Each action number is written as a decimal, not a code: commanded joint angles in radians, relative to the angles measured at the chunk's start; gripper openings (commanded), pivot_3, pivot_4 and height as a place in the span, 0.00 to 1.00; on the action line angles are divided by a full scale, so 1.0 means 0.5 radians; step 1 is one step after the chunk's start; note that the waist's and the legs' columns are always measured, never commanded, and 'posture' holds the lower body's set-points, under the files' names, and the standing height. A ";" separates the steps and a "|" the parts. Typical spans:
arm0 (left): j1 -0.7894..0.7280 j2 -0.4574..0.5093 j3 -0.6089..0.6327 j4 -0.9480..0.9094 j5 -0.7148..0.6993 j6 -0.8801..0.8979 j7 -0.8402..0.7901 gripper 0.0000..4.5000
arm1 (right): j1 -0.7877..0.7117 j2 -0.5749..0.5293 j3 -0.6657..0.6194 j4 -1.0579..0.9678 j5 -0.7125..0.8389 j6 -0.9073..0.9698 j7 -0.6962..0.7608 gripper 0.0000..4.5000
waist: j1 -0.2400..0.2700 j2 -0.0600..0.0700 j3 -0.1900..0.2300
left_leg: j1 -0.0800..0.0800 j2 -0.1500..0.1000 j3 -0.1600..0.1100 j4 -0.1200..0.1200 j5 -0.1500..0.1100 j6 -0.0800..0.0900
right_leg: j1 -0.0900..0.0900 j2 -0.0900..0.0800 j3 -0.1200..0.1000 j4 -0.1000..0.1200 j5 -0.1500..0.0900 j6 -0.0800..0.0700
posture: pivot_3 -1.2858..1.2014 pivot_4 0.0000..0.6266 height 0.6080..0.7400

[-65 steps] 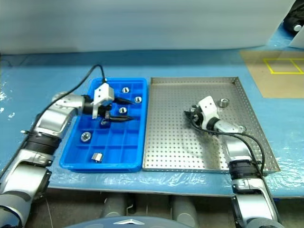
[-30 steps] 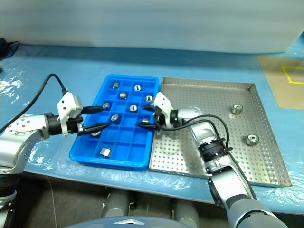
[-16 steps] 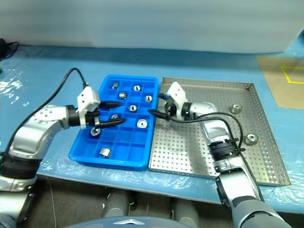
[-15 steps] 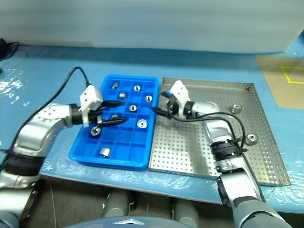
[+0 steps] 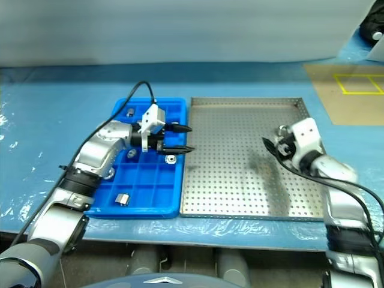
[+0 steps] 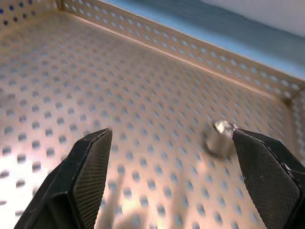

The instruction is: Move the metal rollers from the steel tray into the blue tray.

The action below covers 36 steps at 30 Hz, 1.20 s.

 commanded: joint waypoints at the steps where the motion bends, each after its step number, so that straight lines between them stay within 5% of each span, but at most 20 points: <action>1: -0.096 -0.074 -0.013 0.075 0.015 -0.095 -0.054 0.75 | 0.084 -0.001 -0.123 -0.161 0.035 0.027 -0.085 0.92 | -0.028 0.000 0.000 | 0.000 0.000 0.001 0.002 0.000 0.000 | 0.000 0.000 0.000 0.000 0.001 0.000 | 0.33 0.24 1.00; 11: -0.164 -0.278 -0.031 0.220 0.068 -0.181 -0.079 0.75 | 0.128 0.099 -0.141 0.142 -0.020 -0.124 -0.267 0.92 | -0.098 0.000 0.000 | -0.005 0.000 0.002 0.013 -0.005 0.007 | 0.002 -0.001 0.002 -0.005 0.006 0.003 | 0.32 0.24 1.00; 26: -0.047 -0.196 -0.001 0.088 0.083 -0.129 -0.024 0.75 | -0.034 0.104 0.056 0.629 -0.099 -0.358 -0.247 0.92 | -0.105 0.002 -0.001 | -0.009 0.002 0.002 0.016 -0.011 0.027 | 0.012 -0.005 0.000 -0.027 0.015 0.006 | 0.35 0.24 1.00; 30: -0.027 -0.176 0.003 0.053 0.082 -0.108 -0.012 0.75 | -0.064 0.101 0.086 0.681 -0.105 -0.388 -0.247 0.72 | -0.103 0.002 -0.001 | -0.003 0.002 0.002 0.016 -0.013 0.022 | 0.017 -0.005 0.000 -0.027 0.016 0.005 | 0.36 0.24 1.00; 34: 0.000 -0.145 -0.006 0.011 0.075 -0.080 -0.018 0.75 | -0.071 0.101 0.089 0.665 -0.048 -0.397 -0.196 0.40 | -0.100 0.002 -0.001 | -0.004 0.002 0.002 0.016 -0.013 0.022 | 0.018 -0.006 0.001 -0.028 0.016 0.005 | 0.36 0.24 1.00; 36: 0.003 -0.134 -0.008 0.002 0.074 -0.067 -0.025 0.75 | -0.070 0.092 0.108 0.644 -0.055 -0.376 -0.187 0.37 | -0.101 0.002 -0.001 | -0.004 0.002 0.002 0.015 -0.013 0.022 | 0.017 -0.006 0.000 -0.028 0.016 0.005 | 0.36 0.24 1.00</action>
